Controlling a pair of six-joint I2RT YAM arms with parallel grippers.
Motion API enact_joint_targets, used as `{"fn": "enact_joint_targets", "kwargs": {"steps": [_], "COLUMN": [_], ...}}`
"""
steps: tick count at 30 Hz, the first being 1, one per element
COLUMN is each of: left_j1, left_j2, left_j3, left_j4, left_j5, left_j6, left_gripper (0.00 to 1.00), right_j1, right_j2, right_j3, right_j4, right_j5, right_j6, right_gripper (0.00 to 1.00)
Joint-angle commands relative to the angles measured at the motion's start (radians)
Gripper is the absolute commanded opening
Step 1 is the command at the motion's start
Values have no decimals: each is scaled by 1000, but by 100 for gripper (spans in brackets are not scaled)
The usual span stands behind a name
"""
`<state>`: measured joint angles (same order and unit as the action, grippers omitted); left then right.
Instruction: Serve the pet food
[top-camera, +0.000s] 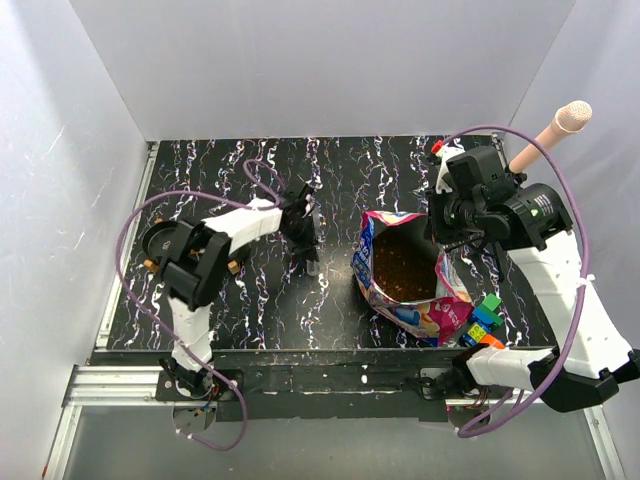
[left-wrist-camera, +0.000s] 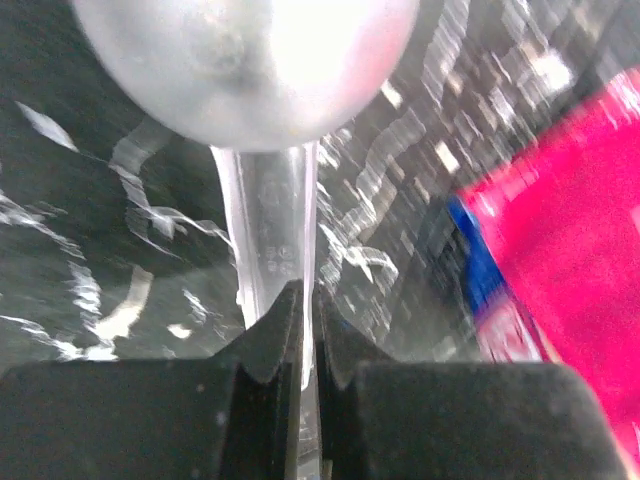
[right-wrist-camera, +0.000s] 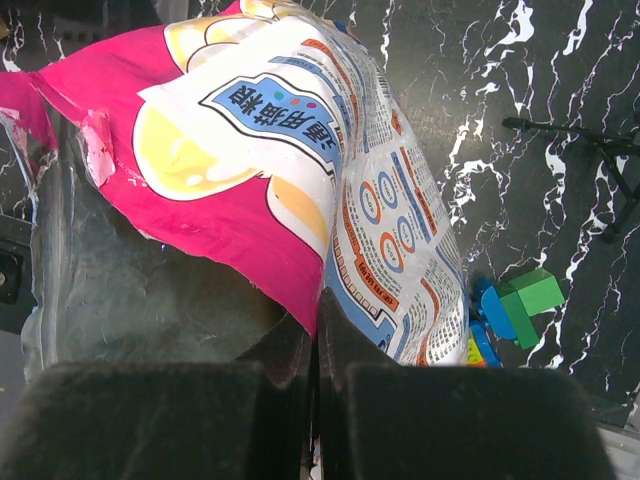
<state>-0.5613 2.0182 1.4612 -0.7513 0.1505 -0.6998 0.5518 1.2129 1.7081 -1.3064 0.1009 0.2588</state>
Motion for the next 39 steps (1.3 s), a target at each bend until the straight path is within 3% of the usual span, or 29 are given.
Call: {"fn": "enact_joint_targets", "kwargs": {"steps": [1,4,8,14,16,21,23,28,30,32,35,36,39], "left_j1": [37,96,120,123,124,126,129,132,133,139,139,139,129], "left_j2": [-264,-285,-162,83,125,211,199,44,21,-28,-137,-175,-307], "left_j3": [-308,-505,-639,-716,-728,-746,-763,-742,-728,-708,-687,-688,-706], "left_j4": [546,914,1280,1921,2001,1974,1947,1418,1377,1214,979,919,785], "left_j5": [522,752,969,1052,1040,1032,1017,928,931,901,781,731,482], "left_j6": [65,-117,-295,-657,-681,-619,-595,-195,-173,-78,52,77,120], "left_gripper": [0,0,0,0,0,0,13,40,46,51,58,65,78], "right_j1": [5,3,3,3,3,5,4,3,5,5,7,4,5], "right_j2": [-7,7,4,28,27,42,45,30,24,14,11,10,2], "right_j3": [88,113,108,137,139,169,180,151,139,124,117,119,116], "right_j4": [171,151,159,121,114,85,78,88,94,105,116,119,125], "right_j5": [-38,-41,-44,-72,-72,-73,-76,-86,-93,-95,-93,-93,-92], "right_j6": [14,13,25,28,23,20,22,23,25,23,22,22,19], "right_gripper": [1,1,1,1,1,1,1,1,1,1,1,1,1]}}
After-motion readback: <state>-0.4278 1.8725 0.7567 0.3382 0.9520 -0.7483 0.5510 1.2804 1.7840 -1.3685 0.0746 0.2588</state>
